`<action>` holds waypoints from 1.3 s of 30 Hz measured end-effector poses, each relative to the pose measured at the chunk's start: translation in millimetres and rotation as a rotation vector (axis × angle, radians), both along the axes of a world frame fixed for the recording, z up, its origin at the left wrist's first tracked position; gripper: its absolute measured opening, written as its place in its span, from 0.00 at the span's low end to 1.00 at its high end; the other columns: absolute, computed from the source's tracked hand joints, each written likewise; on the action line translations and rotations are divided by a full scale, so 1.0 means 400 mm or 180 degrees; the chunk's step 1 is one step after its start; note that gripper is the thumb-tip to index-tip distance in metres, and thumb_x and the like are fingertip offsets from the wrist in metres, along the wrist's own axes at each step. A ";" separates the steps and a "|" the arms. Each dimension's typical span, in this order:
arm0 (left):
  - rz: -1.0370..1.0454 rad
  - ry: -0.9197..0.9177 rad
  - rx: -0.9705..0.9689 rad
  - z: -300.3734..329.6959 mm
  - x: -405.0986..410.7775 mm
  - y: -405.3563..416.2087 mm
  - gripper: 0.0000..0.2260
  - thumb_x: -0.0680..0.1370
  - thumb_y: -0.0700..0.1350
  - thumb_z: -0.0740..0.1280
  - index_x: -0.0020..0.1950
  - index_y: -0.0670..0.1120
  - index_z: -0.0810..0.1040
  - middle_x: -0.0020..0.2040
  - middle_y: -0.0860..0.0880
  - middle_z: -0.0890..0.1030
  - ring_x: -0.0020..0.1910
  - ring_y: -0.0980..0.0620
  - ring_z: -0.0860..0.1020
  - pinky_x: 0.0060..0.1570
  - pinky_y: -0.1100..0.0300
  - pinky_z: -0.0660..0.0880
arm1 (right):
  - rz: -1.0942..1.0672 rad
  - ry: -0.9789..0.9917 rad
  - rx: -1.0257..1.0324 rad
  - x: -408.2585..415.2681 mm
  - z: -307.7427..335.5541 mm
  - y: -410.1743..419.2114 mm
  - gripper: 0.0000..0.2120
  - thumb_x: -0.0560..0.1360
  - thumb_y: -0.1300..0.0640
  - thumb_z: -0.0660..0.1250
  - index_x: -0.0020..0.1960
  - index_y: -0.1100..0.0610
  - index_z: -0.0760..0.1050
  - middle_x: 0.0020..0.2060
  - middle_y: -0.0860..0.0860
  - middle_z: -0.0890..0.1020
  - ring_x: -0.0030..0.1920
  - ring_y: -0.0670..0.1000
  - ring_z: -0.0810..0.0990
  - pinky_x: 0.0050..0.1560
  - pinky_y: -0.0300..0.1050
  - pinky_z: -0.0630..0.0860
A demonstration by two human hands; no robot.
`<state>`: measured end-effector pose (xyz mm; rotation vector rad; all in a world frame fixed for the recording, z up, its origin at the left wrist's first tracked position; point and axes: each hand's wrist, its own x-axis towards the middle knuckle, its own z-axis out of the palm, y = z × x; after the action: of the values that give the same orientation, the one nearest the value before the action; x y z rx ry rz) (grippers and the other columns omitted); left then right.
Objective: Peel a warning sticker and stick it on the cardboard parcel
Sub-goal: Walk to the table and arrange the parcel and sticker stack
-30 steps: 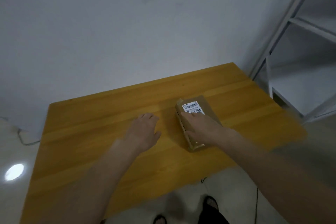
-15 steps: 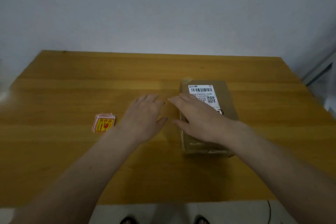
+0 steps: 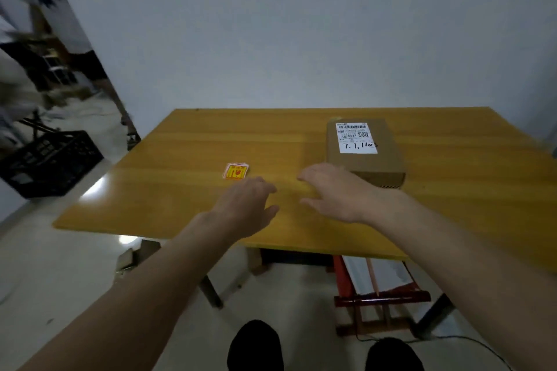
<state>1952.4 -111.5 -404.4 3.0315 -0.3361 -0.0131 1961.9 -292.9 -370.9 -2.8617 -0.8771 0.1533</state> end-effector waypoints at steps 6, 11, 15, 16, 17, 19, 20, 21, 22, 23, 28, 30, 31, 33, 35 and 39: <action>0.0204 0.0101 -0.0032 -0.002 -0.117 0.073 0.21 0.78 0.53 0.62 0.69 0.47 0.68 0.67 0.46 0.72 0.67 0.47 0.69 0.63 0.51 0.69 | -0.0136 0.0206 -0.0154 -0.086 -0.023 0.086 0.23 0.78 0.50 0.60 0.70 0.60 0.65 0.69 0.57 0.69 0.70 0.57 0.66 0.68 0.51 0.65; 0.0361 0.0228 -0.0070 -0.023 -0.156 0.126 0.22 0.78 0.52 0.62 0.71 0.47 0.66 0.69 0.46 0.70 0.68 0.46 0.68 0.63 0.52 0.68 | -0.0185 0.0269 -0.0253 -0.101 -0.058 0.121 0.23 0.78 0.51 0.61 0.69 0.59 0.66 0.70 0.57 0.69 0.70 0.57 0.66 0.68 0.53 0.66; 0.0534 0.0309 -0.0183 -0.040 -0.145 0.161 0.23 0.78 0.52 0.62 0.71 0.47 0.65 0.68 0.46 0.71 0.67 0.46 0.69 0.63 0.50 0.69 | -0.0193 0.0304 -0.0276 -0.079 -0.099 0.142 0.22 0.77 0.51 0.61 0.68 0.60 0.67 0.69 0.57 0.70 0.69 0.58 0.68 0.67 0.53 0.67; 0.0571 0.0301 -0.0202 -0.047 -0.135 0.169 0.23 0.78 0.52 0.62 0.71 0.47 0.65 0.68 0.46 0.71 0.67 0.46 0.69 0.63 0.50 0.70 | -0.0182 0.0301 -0.0274 -0.067 -0.109 0.150 0.21 0.77 0.52 0.61 0.68 0.59 0.67 0.69 0.57 0.70 0.69 0.57 0.68 0.67 0.53 0.68; 0.0610 0.0276 -0.0220 -0.054 -0.122 0.177 0.23 0.78 0.52 0.62 0.71 0.47 0.65 0.68 0.46 0.71 0.67 0.46 0.69 0.62 0.49 0.70 | -0.0167 0.0280 -0.0261 -0.053 -0.116 0.159 0.21 0.77 0.52 0.61 0.68 0.59 0.67 0.69 0.56 0.70 0.69 0.57 0.68 0.66 0.53 0.68; 0.0686 0.0228 -0.0257 -0.068 -0.088 0.195 0.23 0.78 0.52 0.62 0.72 0.48 0.64 0.68 0.46 0.71 0.67 0.46 0.68 0.62 0.49 0.69 | -0.0143 0.0249 -0.0218 -0.018 -0.133 0.184 0.21 0.77 0.53 0.61 0.68 0.58 0.66 0.69 0.56 0.69 0.69 0.57 0.67 0.66 0.53 0.69; 0.0717 0.0207 -0.0274 -0.076 -0.069 0.203 0.23 0.78 0.51 0.62 0.72 0.48 0.64 0.68 0.46 0.70 0.67 0.46 0.68 0.62 0.49 0.69 | -0.0135 0.0256 -0.0195 0.001 -0.143 0.199 0.21 0.77 0.54 0.61 0.68 0.58 0.66 0.70 0.55 0.69 0.70 0.57 0.67 0.66 0.53 0.69; 0.0752 0.0179 -0.0290 -0.086 -0.048 0.211 0.23 0.78 0.51 0.62 0.72 0.47 0.64 0.69 0.46 0.70 0.68 0.45 0.67 0.63 0.50 0.68 | -0.0128 0.0270 -0.0180 0.021 -0.154 0.216 0.21 0.78 0.55 0.60 0.68 0.58 0.65 0.70 0.55 0.68 0.70 0.57 0.66 0.66 0.53 0.69; 0.0791 0.0127 -0.0321 -0.097 -0.026 0.218 0.23 0.78 0.50 0.62 0.71 0.47 0.64 0.69 0.46 0.69 0.68 0.45 0.67 0.62 0.51 0.67 | -0.0128 0.0283 -0.0161 0.040 -0.166 0.233 0.20 0.78 0.56 0.60 0.69 0.59 0.65 0.71 0.55 0.67 0.71 0.57 0.65 0.67 0.52 0.68; 0.0829 0.0034 -0.0372 -0.110 -0.005 0.225 0.22 0.78 0.49 0.62 0.71 0.46 0.65 0.70 0.46 0.69 0.68 0.45 0.66 0.63 0.52 0.66 | -0.0132 0.0295 -0.0141 0.060 -0.177 0.250 0.21 0.78 0.56 0.59 0.69 0.59 0.64 0.72 0.55 0.66 0.72 0.56 0.64 0.68 0.52 0.67; 0.0857 -0.0685 -0.0655 -0.190 0.089 0.252 0.20 0.75 0.41 0.64 0.67 0.41 0.69 0.71 0.41 0.67 0.71 0.44 0.63 0.67 0.53 0.61 | -0.0070 0.0339 0.0056 0.147 -0.220 0.322 0.27 0.80 0.59 0.55 0.76 0.57 0.50 0.77 0.53 0.57 0.76 0.53 0.55 0.71 0.48 0.60; 0.0978 -0.0758 -0.0704 -0.217 0.118 0.261 0.23 0.75 0.42 0.64 0.70 0.42 0.66 0.72 0.41 0.66 0.72 0.43 0.61 0.68 0.51 0.62 | -0.0025 0.0348 0.0044 0.181 -0.238 0.349 0.28 0.81 0.57 0.53 0.77 0.57 0.46 0.78 0.53 0.52 0.78 0.53 0.49 0.74 0.49 0.55; 0.1047 -0.0768 -0.0694 -0.229 0.130 0.264 0.25 0.75 0.43 0.63 0.72 0.41 0.63 0.72 0.41 0.65 0.72 0.43 0.60 0.69 0.51 0.61 | -0.0010 0.0346 -0.0005 0.201 -0.249 0.362 0.28 0.81 0.57 0.53 0.77 0.58 0.46 0.78 0.53 0.50 0.78 0.53 0.46 0.75 0.49 0.52; 0.1155 -0.0790 -0.0607 -0.257 0.148 0.274 0.29 0.76 0.45 0.63 0.74 0.40 0.57 0.73 0.41 0.63 0.74 0.42 0.57 0.73 0.51 0.57 | -0.0021 0.0318 -0.0108 0.239 -0.265 0.387 0.29 0.81 0.54 0.53 0.77 0.59 0.45 0.79 0.53 0.46 0.78 0.53 0.41 0.76 0.49 0.49; 0.1217 -0.0840 -0.0606 -0.280 0.156 0.280 0.31 0.76 0.46 0.63 0.74 0.38 0.56 0.74 0.38 0.62 0.74 0.40 0.56 0.74 0.49 0.54 | -0.0046 0.0283 -0.0136 0.275 -0.275 0.410 0.30 0.81 0.52 0.52 0.77 0.60 0.45 0.79 0.53 0.45 0.78 0.53 0.39 0.77 0.50 0.48; 0.1323 -0.0889 -0.0794 -0.299 0.155 0.286 0.29 0.77 0.47 0.60 0.74 0.37 0.56 0.74 0.38 0.62 0.74 0.40 0.55 0.74 0.49 0.52 | -0.0131 0.0322 -0.0268 0.324 -0.303 0.437 0.32 0.81 0.46 0.50 0.77 0.60 0.43 0.79 0.53 0.45 0.78 0.52 0.41 0.76 0.48 0.45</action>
<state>2014.3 2.8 -523.9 2.7892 0.2611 0.4465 2091.4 -118.2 -492.1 -2.9171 -0.8107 0.3347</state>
